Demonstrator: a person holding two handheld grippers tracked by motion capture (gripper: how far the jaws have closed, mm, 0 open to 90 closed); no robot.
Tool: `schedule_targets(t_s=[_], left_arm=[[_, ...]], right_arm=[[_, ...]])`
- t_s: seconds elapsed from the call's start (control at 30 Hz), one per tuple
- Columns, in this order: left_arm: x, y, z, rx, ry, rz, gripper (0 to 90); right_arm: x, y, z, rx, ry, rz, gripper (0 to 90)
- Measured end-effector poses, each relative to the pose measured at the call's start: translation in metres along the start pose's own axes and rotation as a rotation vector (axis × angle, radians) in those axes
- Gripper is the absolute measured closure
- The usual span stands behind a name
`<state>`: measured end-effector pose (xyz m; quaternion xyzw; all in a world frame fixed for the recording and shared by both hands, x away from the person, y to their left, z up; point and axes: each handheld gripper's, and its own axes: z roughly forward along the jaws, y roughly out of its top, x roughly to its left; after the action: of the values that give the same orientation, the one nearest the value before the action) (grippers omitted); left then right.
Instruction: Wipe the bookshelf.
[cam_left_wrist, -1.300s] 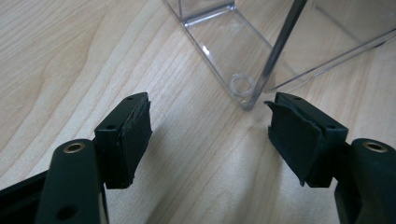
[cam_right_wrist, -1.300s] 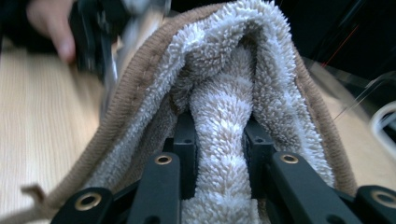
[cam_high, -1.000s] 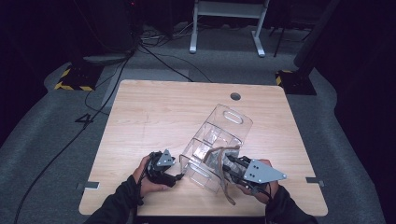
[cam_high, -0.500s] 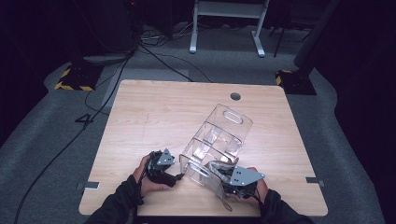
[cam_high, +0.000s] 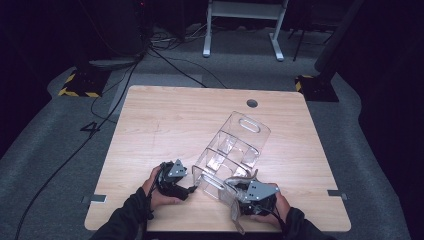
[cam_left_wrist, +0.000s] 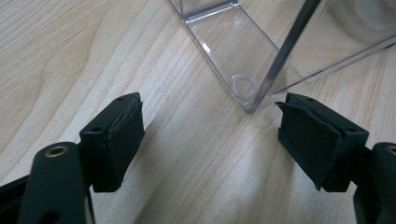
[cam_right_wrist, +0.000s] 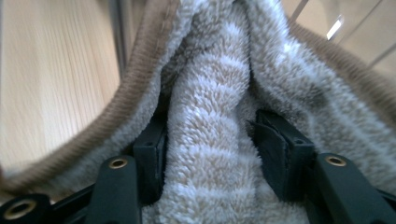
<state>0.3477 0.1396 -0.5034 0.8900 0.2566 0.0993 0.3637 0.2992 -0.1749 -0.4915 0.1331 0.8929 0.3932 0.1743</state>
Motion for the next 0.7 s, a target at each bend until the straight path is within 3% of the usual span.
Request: schedule_targets(t_s=[0.07, 0.13, 0.23, 0.37, 0.6, 0.63, 0.67, 0.7], left_arm=[[0.000, 0.000, 0.000, 0.000, 0.000, 0.000, 22.3], [0.000, 0.000, 0.000, 0.000, 0.000, 0.000, 22.3], [0.000, 0.000, 0.000, 0.000, 0.000, 0.000, 22.3], [0.000, 0.000, 0.000, 0.000, 0.000, 0.000, 22.3], [-0.001, 0.002, 0.001, -0.002, 0.006, -0.006, 24.7], [-0.001, 0.002, 0.001, -0.004, 0.008, -0.006, 26.2], [-0.001, 0.002, 0.002, -0.006, 0.008, -0.005, 26.2], [-0.001, 0.003, 0.002, -0.009, 0.010, -0.001, 28.1]], right_arm=[[0.003, -0.004, 0.003, 0.010, -0.004, -0.003, 47.2], [0.000, -0.004, 0.003, 0.014, 0.017, 0.030, 48.8], [-0.002, -0.004, 0.003, 0.027, 0.045, 0.061, 58.9], [-0.004, 0.001, 0.002, 0.046, 0.030, 0.050, 68.1], [-0.006, 0.014, -0.007, -0.068, 0.009, 0.002, 70.3], [-0.011, 0.026, -0.013, -0.136, -0.008, -0.007, 70.3], [-0.011, 0.026, -0.013, -0.136, -0.008, -0.007, 70.3], [-0.015, 0.036, -0.018, -0.175, -0.020, -0.017, 70.3]])
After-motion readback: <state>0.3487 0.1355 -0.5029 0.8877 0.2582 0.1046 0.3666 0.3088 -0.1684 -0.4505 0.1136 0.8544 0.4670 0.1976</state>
